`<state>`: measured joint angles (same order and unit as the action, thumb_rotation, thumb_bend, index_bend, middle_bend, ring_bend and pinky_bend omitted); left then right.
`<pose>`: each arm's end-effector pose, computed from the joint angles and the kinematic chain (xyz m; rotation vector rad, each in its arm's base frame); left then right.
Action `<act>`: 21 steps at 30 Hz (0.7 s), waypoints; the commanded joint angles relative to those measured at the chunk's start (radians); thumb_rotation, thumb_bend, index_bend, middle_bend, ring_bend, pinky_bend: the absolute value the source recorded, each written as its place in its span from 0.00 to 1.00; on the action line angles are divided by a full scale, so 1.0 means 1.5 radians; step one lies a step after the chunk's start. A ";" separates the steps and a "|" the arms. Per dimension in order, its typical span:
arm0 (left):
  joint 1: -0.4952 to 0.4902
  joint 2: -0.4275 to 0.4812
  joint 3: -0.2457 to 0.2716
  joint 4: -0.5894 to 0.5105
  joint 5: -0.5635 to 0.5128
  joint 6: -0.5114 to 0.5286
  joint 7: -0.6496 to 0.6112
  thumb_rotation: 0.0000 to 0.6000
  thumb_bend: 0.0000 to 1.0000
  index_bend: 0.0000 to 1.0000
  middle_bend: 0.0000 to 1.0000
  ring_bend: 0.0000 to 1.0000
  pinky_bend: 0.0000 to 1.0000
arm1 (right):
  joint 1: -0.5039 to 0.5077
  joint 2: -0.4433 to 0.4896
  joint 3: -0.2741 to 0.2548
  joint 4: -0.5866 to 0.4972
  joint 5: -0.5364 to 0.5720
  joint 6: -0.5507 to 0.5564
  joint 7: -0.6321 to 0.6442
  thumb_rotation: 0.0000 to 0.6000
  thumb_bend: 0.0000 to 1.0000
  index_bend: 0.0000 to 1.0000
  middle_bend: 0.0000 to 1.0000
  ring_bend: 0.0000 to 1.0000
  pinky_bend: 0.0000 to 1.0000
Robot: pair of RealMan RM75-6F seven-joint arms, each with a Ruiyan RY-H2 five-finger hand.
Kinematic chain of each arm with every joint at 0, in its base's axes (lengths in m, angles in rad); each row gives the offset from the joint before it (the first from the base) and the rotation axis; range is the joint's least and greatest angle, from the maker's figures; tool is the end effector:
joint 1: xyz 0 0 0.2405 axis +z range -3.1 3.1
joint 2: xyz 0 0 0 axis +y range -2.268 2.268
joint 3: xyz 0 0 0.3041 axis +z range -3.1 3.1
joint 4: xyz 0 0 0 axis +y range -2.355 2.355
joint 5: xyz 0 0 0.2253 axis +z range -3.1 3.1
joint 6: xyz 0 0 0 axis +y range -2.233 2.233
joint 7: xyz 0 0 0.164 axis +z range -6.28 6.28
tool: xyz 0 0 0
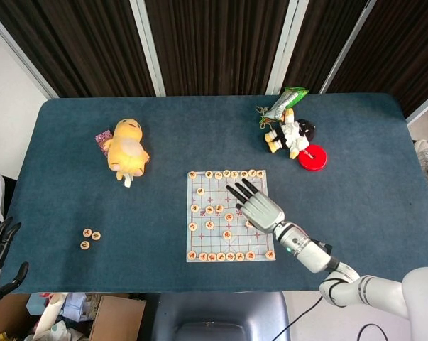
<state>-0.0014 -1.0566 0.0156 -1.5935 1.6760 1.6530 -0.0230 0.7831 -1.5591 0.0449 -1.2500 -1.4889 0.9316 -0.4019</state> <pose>-0.3506 0.1597 0.1930 -1.4508 -0.7754 -0.9595 -0.1954 -0.3986 -0.0517 2.1693 -0.3343 0.7449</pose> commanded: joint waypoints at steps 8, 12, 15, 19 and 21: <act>0.000 0.000 0.000 0.000 -0.001 -0.002 0.001 1.00 0.39 0.00 0.00 0.00 0.02 | -0.002 0.000 0.005 0.012 -0.002 0.005 0.019 1.00 0.45 0.64 0.06 0.00 0.00; -0.001 -0.001 0.000 -0.001 0.000 -0.002 0.002 1.00 0.39 0.00 0.00 0.00 0.02 | 0.004 -0.004 0.014 0.009 0.002 0.003 0.025 1.00 0.45 0.64 0.06 0.00 0.00; -0.001 -0.001 0.001 -0.001 0.000 -0.002 0.001 1.00 0.39 0.00 0.00 0.00 0.02 | 0.014 -0.012 0.023 0.005 0.007 -0.006 0.019 1.00 0.44 0.64 0.06 0.00 0.00; 0.000 -0.001 0.001 0.000 0.001 -0.001 0.000 1.00 0.39 0.00 0.00 0.00 0.02 | 0.030 -0.028 0.035 0.001 0.018 -0.022 0.003 1.00 0.45 0.64 0.06 0.00 0.00; 0.001 0.000 0.001 0.001 0.001 0.001 -0.001 1.00 0.39 0.00 0.00 0.00 0.02 | 0.035 -0.037 0.039 0.002 0.023 -0.029 -0.005 1.00 0.45 0.64 0.06 0.00 0.00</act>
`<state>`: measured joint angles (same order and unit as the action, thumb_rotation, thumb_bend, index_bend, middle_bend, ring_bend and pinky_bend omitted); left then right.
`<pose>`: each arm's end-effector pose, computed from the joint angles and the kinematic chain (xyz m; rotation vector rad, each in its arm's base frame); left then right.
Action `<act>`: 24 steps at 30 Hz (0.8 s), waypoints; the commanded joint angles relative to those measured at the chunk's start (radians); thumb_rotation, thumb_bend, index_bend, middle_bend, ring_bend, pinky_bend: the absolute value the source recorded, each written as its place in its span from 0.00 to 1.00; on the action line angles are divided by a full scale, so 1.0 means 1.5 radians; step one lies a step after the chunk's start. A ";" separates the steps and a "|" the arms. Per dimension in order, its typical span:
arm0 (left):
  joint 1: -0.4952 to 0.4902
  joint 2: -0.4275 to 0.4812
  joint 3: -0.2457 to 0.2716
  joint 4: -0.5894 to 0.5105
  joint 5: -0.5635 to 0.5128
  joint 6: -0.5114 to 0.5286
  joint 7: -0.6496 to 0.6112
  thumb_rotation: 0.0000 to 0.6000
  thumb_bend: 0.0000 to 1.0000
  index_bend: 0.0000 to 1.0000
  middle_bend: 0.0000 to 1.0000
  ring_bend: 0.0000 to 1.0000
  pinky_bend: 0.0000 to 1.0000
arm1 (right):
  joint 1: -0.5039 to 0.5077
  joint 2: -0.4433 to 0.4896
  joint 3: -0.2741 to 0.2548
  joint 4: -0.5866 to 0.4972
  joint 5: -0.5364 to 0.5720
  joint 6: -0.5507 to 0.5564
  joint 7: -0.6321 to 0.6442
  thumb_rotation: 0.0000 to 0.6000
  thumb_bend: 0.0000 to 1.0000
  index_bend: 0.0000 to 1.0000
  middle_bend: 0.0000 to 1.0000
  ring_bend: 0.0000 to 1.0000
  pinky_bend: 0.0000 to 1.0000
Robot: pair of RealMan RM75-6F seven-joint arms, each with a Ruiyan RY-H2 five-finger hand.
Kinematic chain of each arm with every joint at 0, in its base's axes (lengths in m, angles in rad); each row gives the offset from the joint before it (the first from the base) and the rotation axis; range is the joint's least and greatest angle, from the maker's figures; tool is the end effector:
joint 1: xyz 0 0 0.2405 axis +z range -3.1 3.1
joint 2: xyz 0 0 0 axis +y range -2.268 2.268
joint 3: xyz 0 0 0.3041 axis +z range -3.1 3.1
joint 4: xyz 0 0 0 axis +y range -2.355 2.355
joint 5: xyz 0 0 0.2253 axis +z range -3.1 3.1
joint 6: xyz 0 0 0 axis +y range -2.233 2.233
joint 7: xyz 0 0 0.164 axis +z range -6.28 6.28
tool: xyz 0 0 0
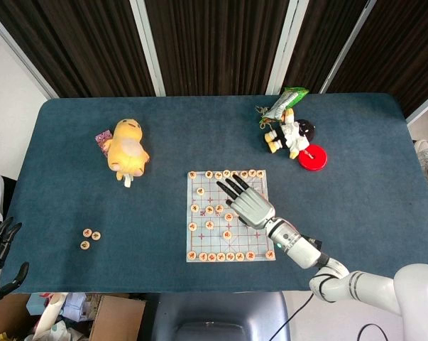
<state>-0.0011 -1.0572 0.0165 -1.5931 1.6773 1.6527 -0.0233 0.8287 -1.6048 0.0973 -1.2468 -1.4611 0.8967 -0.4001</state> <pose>-0.3506 0.1594 0.1926 -1.4522 -0.7766 -0.9597 -0.1628 -0.4091 -0.0660 2.1694 -0.3625 0.8096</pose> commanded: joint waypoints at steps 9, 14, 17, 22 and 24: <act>0.004 0.003 0.002 0.002 0.004 0.008 -0.008 1.00 0.39 0.00 0.00 0.00 0.02 | 0.010 -0.022 0.004 0.007 0.015 -0.011 -0.020 1.00 0.45 0.64 0.06 0.00 0.00; 0.003 0.003 0.002 0.001 0.004 0.006 -0.006 1.00 0.39 0.00 0.00 0.00 0.02 | 0.011 -0.020 0.004 0.004 0.018 -0.009 -0.021 1.00 0.45 0.64 0.06 0.00 0.00; 0.003 0.003 0.001 0.001 0.004 0.006 -0.006 1.00 0.39 0.00 0.00 0.00 0.02 | 0.010 -0.018 0.002 0.002 0.018 -0.007 -0.022 1.00 0.44 0.64 0.06 0.00 0.00; 0.004 0.003 0.002 0.000 0.004 0.007 -0.007 1.00 0.39 0.00 0.00 0.00 0.02 | 0.008 -0.013 -0.002 0.000 0.018 -0.005 -0.026 1.00 0.44 0.64 0.06 0.00 0.00; 0.004 0.004 0.002 0.001 0.004 0.007 -0.007 1.00 0.39 0.00 0.00 0.00 0.02 | 0.007 -0.011 -0.004 -0.001 0.017 -0.004 -0.026 1.00 0.44 0.64 0.06 0.00 0.00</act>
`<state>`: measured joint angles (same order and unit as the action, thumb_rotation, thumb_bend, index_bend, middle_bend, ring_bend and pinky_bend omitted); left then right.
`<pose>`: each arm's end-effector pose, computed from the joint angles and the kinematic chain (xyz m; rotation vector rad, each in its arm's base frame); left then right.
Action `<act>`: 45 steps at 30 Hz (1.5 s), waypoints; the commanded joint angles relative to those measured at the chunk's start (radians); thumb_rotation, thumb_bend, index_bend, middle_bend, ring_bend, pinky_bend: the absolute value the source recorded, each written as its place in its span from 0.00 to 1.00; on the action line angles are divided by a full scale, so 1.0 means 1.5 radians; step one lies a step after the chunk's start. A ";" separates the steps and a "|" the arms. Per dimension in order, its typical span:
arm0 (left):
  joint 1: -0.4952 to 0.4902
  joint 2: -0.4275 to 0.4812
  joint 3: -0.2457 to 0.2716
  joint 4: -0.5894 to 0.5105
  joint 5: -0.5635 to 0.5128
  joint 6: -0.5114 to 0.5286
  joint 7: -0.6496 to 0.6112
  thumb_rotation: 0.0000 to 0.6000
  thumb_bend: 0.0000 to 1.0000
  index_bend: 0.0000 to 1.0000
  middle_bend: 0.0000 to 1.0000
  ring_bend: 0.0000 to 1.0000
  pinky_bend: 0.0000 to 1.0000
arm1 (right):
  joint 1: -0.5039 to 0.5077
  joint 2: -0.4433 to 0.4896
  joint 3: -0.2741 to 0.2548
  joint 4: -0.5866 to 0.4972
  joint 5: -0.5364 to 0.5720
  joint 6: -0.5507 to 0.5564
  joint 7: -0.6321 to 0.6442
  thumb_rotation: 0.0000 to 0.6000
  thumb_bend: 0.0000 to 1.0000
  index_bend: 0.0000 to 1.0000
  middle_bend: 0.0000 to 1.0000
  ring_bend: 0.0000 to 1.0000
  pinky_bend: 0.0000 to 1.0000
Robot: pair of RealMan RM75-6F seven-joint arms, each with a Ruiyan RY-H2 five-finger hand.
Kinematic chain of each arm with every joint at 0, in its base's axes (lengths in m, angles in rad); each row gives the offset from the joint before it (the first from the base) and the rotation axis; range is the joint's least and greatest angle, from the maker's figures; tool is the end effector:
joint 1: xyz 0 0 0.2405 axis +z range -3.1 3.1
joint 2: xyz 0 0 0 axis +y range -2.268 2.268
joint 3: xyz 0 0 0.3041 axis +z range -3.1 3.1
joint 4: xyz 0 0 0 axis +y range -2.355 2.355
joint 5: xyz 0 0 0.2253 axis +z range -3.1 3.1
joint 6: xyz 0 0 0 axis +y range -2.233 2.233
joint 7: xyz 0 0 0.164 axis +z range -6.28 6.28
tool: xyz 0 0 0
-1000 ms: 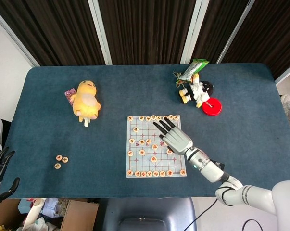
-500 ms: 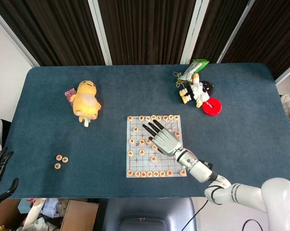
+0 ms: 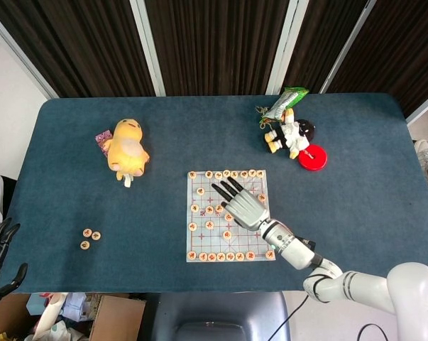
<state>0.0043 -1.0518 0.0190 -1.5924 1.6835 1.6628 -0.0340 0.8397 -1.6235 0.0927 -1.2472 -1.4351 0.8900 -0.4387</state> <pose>-0.3504 0.1567 0.1952 -1.4499 -0.7770 -0.9676 -0.1583 -0.4072 -0.0745 2.1786 -0.3511 0.7931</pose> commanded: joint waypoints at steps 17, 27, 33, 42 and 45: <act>-0.001 -0.001 -0.001 0.000 -0.001 -0.001 0.001 1.00 0.39 0.00 0.00 0.00 0.02 | -0.023 0.037 -0.040 -0.029 -0.032 0.020 0.002 1.00 0.44 0.64 0.06 0.00 0.00; -0.001 -0.001 -0.001 0.000 0.000 -0.002 0.003 1.00 0.39 0.00 0.00 0.00 0.02 | -0.052 0.062 -0.082 -0.043 -0.069 0.040 0.011 1.00 0.44 0.64 0.06 0.00 0.00; -0.002 -0.002 0.000 0.000 0.001 -0.004 0.006 1.00 0.39 0.00 0.00 0.00 0.02 | -0.060 0.067 -0.096 -0.044 -0.091 0.046 0.016 1.00 0.45 0.64 0.06 0.00 0.00; -0.001 -0.001 0.000 -0.001 0.001 -0.002 0.003 1.00 0.39 0.00 0.00 0.00 0.02 | -0.063 0.054 -0.095 -0.031 -0.092 0.034 0.018 1.00 0.45 0.62 0.06 0.00 0.00; -0.002 -0.001 0.001 0.000 0.002 -0.004 0.002 1.00 0.39 0.00 0.00 0.00 0.02 | -0.065 0.050 -0.093 -0.030 -0.091 0.032 0.020 1.00 0.45 0.62 0.06 0.00 0.00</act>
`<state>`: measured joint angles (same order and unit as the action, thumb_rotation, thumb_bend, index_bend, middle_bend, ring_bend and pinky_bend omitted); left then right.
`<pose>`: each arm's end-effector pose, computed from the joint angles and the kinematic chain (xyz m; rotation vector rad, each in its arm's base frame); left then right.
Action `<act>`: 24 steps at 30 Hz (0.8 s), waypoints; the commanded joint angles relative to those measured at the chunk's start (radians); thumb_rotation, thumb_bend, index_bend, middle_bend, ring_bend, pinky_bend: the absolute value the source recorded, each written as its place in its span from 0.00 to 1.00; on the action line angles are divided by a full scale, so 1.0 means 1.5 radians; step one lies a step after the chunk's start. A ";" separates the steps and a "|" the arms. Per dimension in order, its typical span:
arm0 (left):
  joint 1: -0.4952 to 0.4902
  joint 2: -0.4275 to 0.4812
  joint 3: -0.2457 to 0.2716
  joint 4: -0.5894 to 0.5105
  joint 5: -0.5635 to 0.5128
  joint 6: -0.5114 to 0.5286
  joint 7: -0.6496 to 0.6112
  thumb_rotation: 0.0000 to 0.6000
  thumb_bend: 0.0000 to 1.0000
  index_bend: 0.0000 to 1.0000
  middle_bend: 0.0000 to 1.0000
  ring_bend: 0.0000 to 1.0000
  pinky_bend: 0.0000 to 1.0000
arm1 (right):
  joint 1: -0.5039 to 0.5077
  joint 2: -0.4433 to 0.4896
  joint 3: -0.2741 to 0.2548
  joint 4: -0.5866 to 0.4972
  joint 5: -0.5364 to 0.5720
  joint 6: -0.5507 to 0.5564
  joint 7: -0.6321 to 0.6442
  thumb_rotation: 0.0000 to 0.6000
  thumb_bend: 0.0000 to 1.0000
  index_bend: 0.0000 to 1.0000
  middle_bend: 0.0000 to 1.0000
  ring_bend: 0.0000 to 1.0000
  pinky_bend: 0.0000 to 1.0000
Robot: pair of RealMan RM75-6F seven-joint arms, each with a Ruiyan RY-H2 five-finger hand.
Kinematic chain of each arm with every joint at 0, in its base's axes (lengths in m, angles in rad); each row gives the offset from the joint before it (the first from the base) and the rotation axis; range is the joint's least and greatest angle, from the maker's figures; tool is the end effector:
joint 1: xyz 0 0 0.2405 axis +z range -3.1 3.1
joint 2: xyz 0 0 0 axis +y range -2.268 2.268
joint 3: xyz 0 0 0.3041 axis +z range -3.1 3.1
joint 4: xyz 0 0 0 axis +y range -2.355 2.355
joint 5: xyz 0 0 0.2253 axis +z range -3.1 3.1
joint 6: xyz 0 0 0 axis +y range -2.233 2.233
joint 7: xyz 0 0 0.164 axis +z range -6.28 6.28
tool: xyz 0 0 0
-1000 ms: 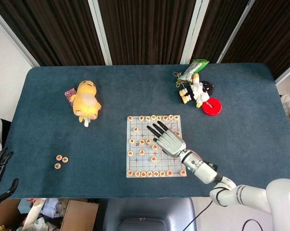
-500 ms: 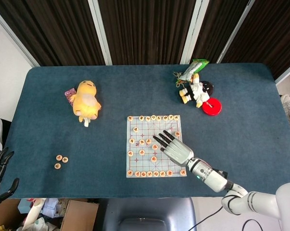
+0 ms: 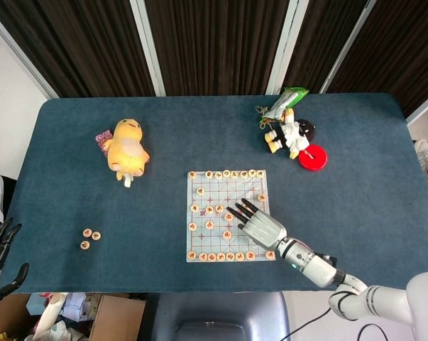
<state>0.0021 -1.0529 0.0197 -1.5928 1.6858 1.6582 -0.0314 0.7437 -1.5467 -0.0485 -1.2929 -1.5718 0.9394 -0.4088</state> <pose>-0.3500 0.1574 0.1938 -1.4560 -0.7779 -0.9663 -0.2149 -0.3570 -0.0658 2.2939 -0.2987 0.6987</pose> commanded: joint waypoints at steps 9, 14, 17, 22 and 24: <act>-0.001 0.000 0.000 0.000 0.000 -0.001 0.001 1.00 0.39 0.00 0.00 0.00 0.02 | 0.001 -0.015 0.006 0.012 0.000 -0.009 0.005 1.00 0.44 0.59 0.06 0.00 0.00; -0.001 0.000 -0.001 0.000 -0.002 -0.001 -0.001 1.00 0.39 0.00 0.00 0.00 0.02 | -0.001 -0.016 0.008 0.013 0.001 -0.010 -0.004 1.00 0.45 0.56 0.06 0.00 0.00; -0.001 0.000 0.000 0.001 -0.001 -0.001 -0.002 1.00 0.39 0.00 0.00 0.00 0.02 | -0.002 -0.015 0.010 0.011 0.003 -0.010 -0.007 1.00 0.45 0.55 0.06 0.00 0.00; -0.001 0.001 0.000 0.000 0.000 -0.002 -0.002 1.00 0.39 0.00 0.00 0.00 0.02 | -0.003 -0.014 0.012 0.009 0.004 -0.009 -0.009 1.00 0.45 0.52 0.06 0.00 0.00; -0.001 0.000 0.000 0.001 0.000 -0.002 -0.002 1.00 0.39 0.00 0.00 0.00 0.02 | -0.006 -0.010 0.014 0.002 0.003 -0.002 -0.004 1.00 0.44 0.49 0.06 0.00 0.00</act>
<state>0.0007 -1.0523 0.0203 -1.5921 1.6852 1.6555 -0.0338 0.7371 -1.5645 -0.0295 -1.2844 -1.5662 0.9309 -0.4187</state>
